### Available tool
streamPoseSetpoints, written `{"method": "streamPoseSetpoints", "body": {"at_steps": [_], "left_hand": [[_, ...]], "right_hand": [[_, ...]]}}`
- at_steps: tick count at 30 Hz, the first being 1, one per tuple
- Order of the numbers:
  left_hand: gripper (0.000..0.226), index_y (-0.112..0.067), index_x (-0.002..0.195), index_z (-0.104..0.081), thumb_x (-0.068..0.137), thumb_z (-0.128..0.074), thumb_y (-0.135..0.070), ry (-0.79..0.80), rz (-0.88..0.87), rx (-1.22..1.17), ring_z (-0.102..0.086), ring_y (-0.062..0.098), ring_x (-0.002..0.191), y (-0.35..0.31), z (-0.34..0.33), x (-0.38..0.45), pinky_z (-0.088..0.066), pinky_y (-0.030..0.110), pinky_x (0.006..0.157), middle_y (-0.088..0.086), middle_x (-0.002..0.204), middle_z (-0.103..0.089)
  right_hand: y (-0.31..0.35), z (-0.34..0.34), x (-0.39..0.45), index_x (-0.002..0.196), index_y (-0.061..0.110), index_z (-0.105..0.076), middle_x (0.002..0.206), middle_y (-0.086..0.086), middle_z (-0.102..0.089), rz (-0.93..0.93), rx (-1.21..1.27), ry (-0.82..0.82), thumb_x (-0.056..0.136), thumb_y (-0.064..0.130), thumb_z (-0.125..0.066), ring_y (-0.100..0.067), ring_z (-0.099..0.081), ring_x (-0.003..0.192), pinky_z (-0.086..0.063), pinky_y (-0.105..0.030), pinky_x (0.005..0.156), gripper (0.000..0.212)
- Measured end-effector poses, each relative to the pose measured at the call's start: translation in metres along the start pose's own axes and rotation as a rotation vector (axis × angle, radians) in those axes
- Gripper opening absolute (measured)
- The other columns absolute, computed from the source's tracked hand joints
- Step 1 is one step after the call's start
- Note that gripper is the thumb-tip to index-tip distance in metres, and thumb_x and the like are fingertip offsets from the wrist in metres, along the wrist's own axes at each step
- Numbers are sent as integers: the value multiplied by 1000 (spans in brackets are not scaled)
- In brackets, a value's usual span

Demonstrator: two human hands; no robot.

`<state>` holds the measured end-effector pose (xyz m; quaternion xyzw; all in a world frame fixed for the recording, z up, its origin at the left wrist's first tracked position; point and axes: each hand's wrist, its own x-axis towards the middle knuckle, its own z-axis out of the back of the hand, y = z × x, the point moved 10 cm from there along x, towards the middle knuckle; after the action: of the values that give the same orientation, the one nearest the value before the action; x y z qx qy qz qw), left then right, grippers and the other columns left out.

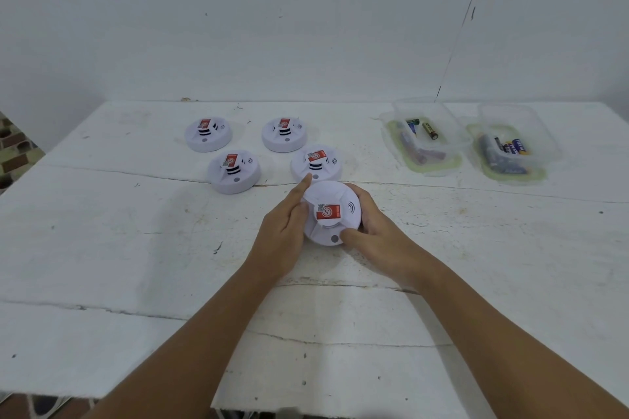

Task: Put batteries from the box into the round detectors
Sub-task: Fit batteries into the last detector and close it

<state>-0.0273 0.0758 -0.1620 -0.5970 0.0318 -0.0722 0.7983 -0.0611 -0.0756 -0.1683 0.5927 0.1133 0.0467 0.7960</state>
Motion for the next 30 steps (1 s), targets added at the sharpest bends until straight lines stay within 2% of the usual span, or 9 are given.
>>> {"method": "streamPoseSetpoints", "body": {"at_steps": [9, 14, 21, 26, 30], "left_hand": [[46, -25, 155, -46, 112, -35, -13, 1, 0, -7, -50, -29, 109, -3, -1, -1, -41, -2, 84, -12, 145, -52], [46, -24, 155, -46, 112, -35, -13, 5, 0, -8, -49, -30, 110, -3, -2, -1, -41, -2, 84, -10, 149, -51], [46, -25, 155, -46, 112, -34, -13, 6, 0, 4, -50, -28, 110, -1, -1, 0, -41, -1, 84, -12, 145, -53], [47, -27, 155, -46, 112, -34, -13, 1, -4, 10, -52, -27, 107, -1, 0, -1, -42, 0, 84, -19, 136, -56], [47, -29, 153, -48, 111, -35, -12, -5, -4, 13, -54, -25, 100, 0, 1, 0, -43, 2, 82, -32, 123, -58]], "right_hand": [[-1, 0, 0, 149, 47, -34, 135, 18, -59, -3, -13, -2, 84, 24, -62, -11, -58, 125, -53, -47, 106, 75], [-2, 1, 1, 149, 47, -33, 137, 14, -58, -8, -4, -1, 83, 24, -63, -14, -58, 127, -52, -49, 106, 77], [-2, 1, 2, 148, 49, -34, 137, 18, -59, -2, -8, -2, 78, 33, -64, -13, -57, 128, -50, -48, 109, 78], [-3, 1, 2, 149, 48, -33, 137, 18, -59, -3, -4, -8, 79, 32, -64, -14, -57, 128, -51, -49, 108, 79], [-4, 1, 2, 150, 46, -33, 138, 18, -58, -1, -2, -5, 86, 20, -64, -11, -56, 130, -50, -47, 110, 76]]}}
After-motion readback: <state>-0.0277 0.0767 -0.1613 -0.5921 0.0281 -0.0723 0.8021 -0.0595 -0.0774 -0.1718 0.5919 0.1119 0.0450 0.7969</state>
